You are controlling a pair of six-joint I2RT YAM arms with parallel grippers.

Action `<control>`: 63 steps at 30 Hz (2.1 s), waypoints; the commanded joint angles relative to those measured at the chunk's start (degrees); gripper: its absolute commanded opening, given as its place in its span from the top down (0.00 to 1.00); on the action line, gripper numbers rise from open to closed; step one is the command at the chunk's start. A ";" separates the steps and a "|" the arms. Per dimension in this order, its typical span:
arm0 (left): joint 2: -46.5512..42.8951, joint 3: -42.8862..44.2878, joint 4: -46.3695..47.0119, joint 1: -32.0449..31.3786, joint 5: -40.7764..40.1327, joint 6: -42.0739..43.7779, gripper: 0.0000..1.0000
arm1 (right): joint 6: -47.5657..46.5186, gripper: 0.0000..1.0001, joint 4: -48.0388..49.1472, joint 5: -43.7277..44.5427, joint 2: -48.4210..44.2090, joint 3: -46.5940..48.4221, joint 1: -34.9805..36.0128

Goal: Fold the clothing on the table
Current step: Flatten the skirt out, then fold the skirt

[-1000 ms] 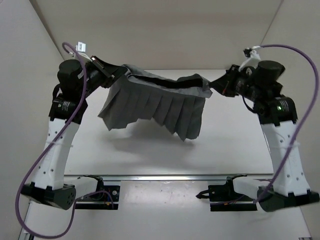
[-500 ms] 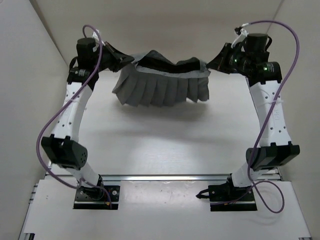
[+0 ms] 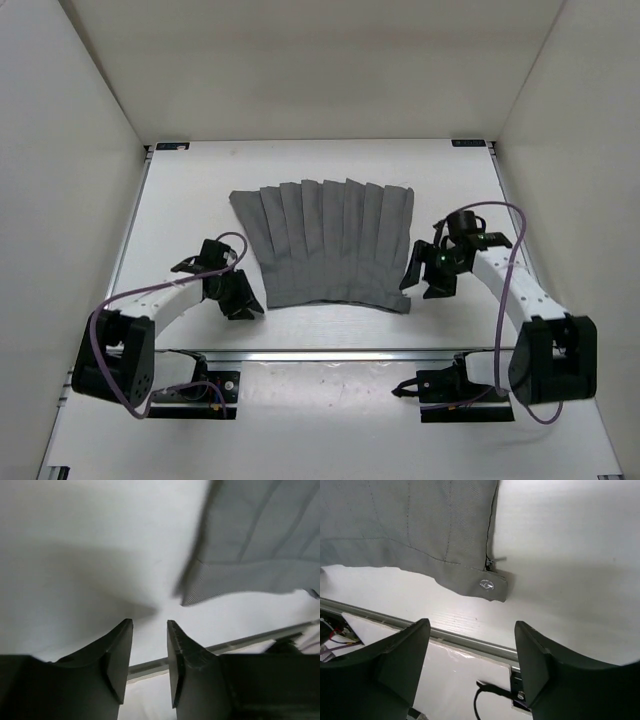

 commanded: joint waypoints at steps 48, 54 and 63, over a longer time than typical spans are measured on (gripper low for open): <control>-30.48 -8.99 -8.91 -10.70 -4.81 -3.56 1.00 | 9.08 1.00 -8.08 5.76 -22.91 -11.68 17.95; -34.27 -8.65 -12.35 -12.98 -4.81 -5.40 1.00 | 7.85 1.00 -10.19 1.19 -27.04 -12.39 15.40; -21.12 11.26 -7.25 -8.08 -0.94 -5.16 1.00 | 1.98 1.00 -6.77 -0.75 -12.57 5.42 13.05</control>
